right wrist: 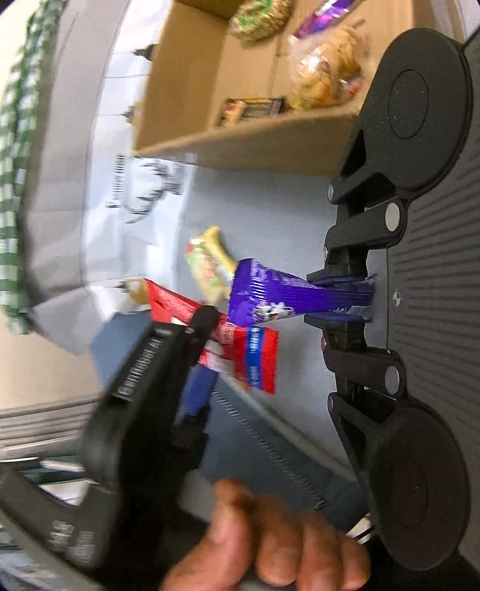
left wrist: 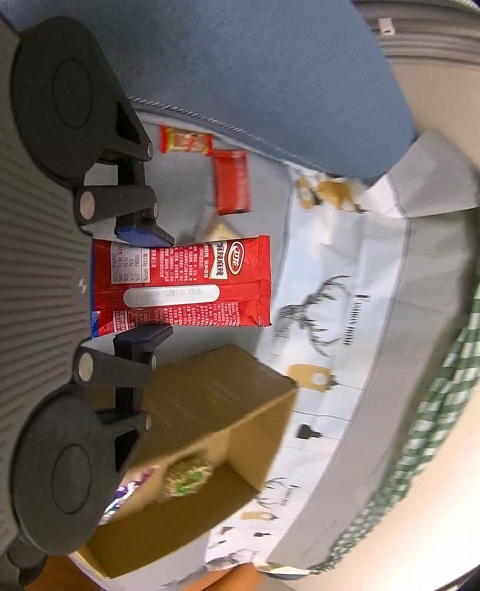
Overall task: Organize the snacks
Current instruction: 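Lift and carry the red pack and purple bar over the box with both grippers, then open both grippers to drop the red pack and purple bar into the box, then move both grippers back down to the snack pile, then grasp the yellow wafer bar with the right gripper while the left grasps the white-green candy bar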
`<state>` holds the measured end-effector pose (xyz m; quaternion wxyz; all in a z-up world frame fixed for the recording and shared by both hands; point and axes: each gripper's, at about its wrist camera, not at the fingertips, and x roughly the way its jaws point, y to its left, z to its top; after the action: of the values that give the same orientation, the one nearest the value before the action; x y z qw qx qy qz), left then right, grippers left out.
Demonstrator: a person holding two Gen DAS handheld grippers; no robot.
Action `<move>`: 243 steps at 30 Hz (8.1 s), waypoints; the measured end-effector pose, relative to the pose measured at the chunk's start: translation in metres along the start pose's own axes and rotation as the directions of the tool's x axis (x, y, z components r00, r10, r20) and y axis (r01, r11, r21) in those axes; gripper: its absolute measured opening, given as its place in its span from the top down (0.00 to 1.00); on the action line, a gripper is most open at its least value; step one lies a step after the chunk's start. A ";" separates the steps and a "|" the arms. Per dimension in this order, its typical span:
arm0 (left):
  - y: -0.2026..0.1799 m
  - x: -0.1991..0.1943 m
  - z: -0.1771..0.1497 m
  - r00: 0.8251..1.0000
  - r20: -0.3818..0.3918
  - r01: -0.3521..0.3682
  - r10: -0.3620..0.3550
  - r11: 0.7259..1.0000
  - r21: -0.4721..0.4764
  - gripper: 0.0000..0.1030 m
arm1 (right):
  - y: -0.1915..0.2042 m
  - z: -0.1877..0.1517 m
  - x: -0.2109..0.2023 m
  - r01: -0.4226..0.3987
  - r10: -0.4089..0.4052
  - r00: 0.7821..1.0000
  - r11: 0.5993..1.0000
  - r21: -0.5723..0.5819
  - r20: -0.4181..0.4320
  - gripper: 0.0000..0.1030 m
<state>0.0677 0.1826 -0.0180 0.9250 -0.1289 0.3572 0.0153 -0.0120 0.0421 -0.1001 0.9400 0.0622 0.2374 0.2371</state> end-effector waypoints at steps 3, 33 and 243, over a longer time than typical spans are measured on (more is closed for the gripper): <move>0.003 -0.008 0.006 0.999 0.047 0.001 0.001 1.000 -0.024 0.53 | -0.004 0.006 -0.017 -0.017 0.017 0.997 1.000 -0.004 0.071 0.86; -0.123 -0.003 0.014 0.935 0.304 0.131 -0.180 0.976 0.174 0.53 | -0.222 0.070 -0.108 0.305 -0.353 0.893 0.931 0.202 0.278 0.88; 0.017 0.151 0.036 0.944 -0.189 -0.239 0.269 0.956 0.168 0.61 | -0.019 0.010 0.110 0.027 -0.003 0.970 0.995 0.093 -0.244 0.75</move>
<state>0.2021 0.1987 -0.0966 0.8792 -0.0160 0.4665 0.0955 0.0856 0.0780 -0.1416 0.9014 0.0757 0.3627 0.2240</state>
